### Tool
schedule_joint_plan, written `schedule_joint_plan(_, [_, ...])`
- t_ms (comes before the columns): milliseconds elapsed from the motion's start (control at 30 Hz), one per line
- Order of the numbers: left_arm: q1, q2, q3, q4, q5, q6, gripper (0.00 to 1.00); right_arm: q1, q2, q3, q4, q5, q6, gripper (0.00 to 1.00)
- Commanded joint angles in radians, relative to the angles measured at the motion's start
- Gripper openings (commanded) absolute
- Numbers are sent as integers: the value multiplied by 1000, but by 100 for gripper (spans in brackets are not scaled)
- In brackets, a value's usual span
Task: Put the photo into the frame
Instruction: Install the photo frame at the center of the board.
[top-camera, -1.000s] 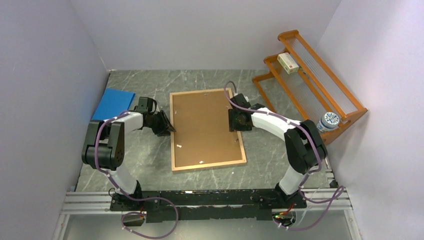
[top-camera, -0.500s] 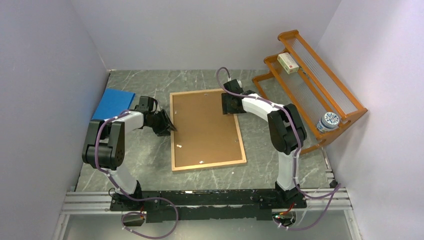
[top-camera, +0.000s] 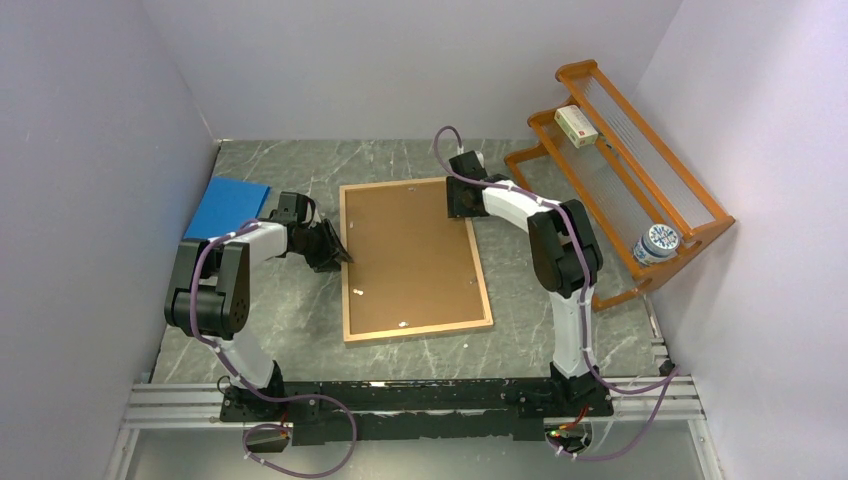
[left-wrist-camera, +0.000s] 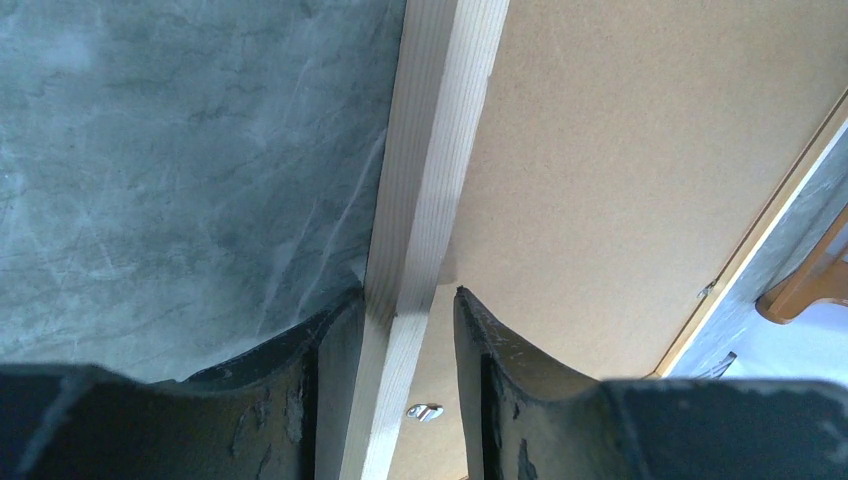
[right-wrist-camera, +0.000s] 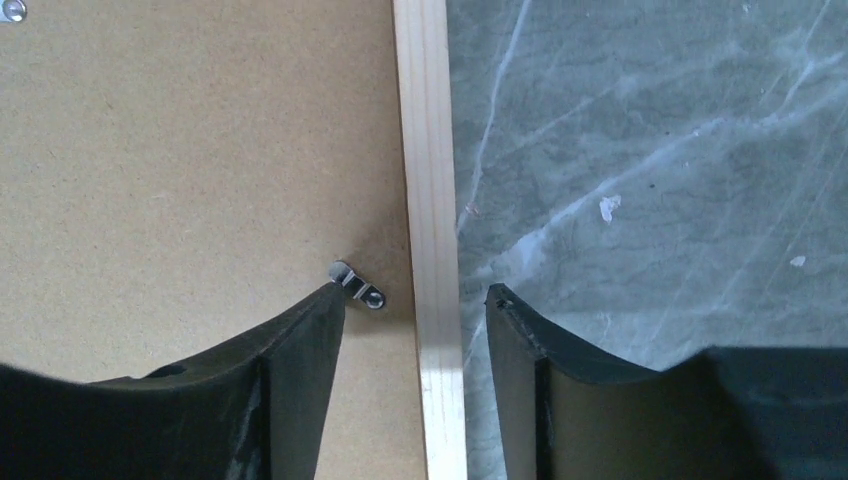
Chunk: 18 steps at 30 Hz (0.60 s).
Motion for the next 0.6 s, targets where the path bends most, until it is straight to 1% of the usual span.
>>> schedule_joint_plan(0, [-10,38,-8,-43,-48,31,45,-15,38,37,23,-1,-8,53])
schedule_joint_plan(100, [-9,33,-11,-41,-48,31,44,-14,37,21,24,-3,-7,42])
schedule_joint_plan(167, [-10,32,-16,-38,-47,29,44,-16,35,7,29,-3,-4,38])
schedule_joint_plan(267, [-10,34,-16,-35,-44,28,44,-17,43,4,22,1,7,35])
schedule_joint_plan(333, [-10,35,-18,-32,-42,28,44,-19,51,9,17,4,14,35])
schedule_joint_plan(367, [-10,35,-18,-33,-45,27,44,-19,55,12,17,5,14,37])
schedule_joint_plan(433, [-10,36,-18,-35,-45,29,44,-19,65,23,11,10,15,45])
schedule_joint_plan(467, [-10,38,-18,-35,-46,30,44,-19,71,32,2,11,18,46])
schedule_joint_plan(500, [-10,38,-18,-35,-47,31,44,-21,77,41,-6,10,23,46])
schedule_joint_plan(567, [-10,38,-18,-34,-45,30,44,-23,84,49,-19,10,36,42])
